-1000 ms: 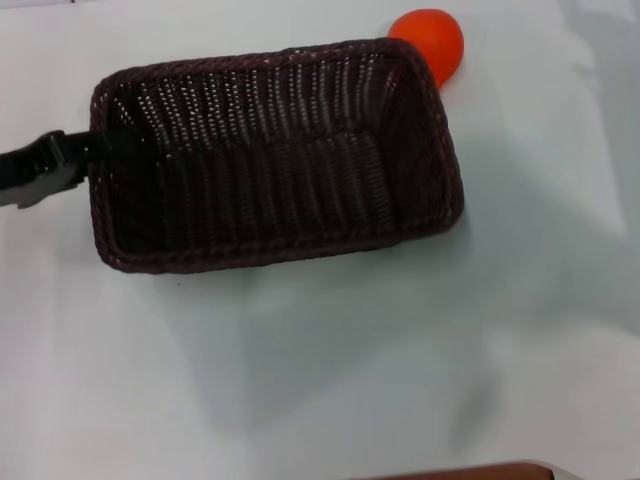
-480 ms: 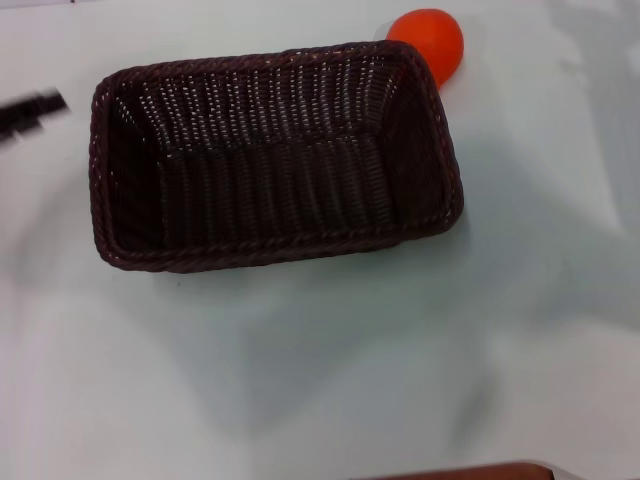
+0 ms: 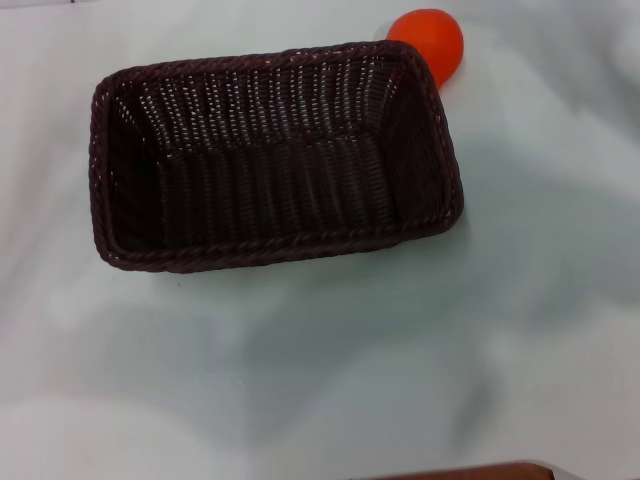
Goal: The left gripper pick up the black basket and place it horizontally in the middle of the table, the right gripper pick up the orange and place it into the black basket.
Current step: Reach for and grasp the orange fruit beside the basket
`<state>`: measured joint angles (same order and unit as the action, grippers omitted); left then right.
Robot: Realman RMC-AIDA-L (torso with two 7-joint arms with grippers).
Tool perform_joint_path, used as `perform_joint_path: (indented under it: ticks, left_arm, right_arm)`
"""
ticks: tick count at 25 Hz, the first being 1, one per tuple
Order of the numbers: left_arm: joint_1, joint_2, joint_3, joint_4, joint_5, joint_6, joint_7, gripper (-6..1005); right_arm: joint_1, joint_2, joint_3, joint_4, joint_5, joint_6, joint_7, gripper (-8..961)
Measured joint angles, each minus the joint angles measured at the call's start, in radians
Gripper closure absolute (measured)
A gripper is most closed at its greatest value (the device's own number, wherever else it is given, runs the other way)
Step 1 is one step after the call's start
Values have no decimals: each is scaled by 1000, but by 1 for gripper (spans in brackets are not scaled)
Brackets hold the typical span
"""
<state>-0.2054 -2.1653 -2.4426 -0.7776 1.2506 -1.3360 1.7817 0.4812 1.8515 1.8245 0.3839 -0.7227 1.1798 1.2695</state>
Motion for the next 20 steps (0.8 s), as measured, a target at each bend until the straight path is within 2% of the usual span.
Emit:
perform_joint_path:
  ticks: [1, 4, 5, 6, 9, 12, 15, 20]
  left_arm:
    - [-8, 0, 0, 69, -45, -37, 105, 450]
    - [-20, -1, 1, 128, -74, -82, 213, 450]
    - [-24, -1, 2, 148, -78, -103, 247, 450]
    - [-27, -1, 2, 160, -81, -118, 271, 450]
    - [-30, -2, 3, 188, -84, -166, 342, 453]
    - [-32, -4, 6, 222, -90, -211, 407, 455]
    - [-38, -4, 7, 252, -97, -233, 441, 458]
    - [-46, -3, 8, 290, -97, -236, 447, 460]
  right_arm:
    - [2, -21, -4, 41, -79, -17, 75, 29]
    - [8, -73, 3, 199, -353, -74, 346, 29]
    - [25, -96, 19, 291, -531, -86, 514, 29]
    - [25, -96, 19, 291, -531, -86, 514, 29]
    - [91, -113, 73, 385, -843, -57, 773, 29]
    - [168, -109, 122, 427, -1070, -5, 931, 29]
    - [241, -93, 132, 451, -1247, 21, 1048, 28]
    - [305, -28, 131, 402, -1370, -57, 1107, 28]
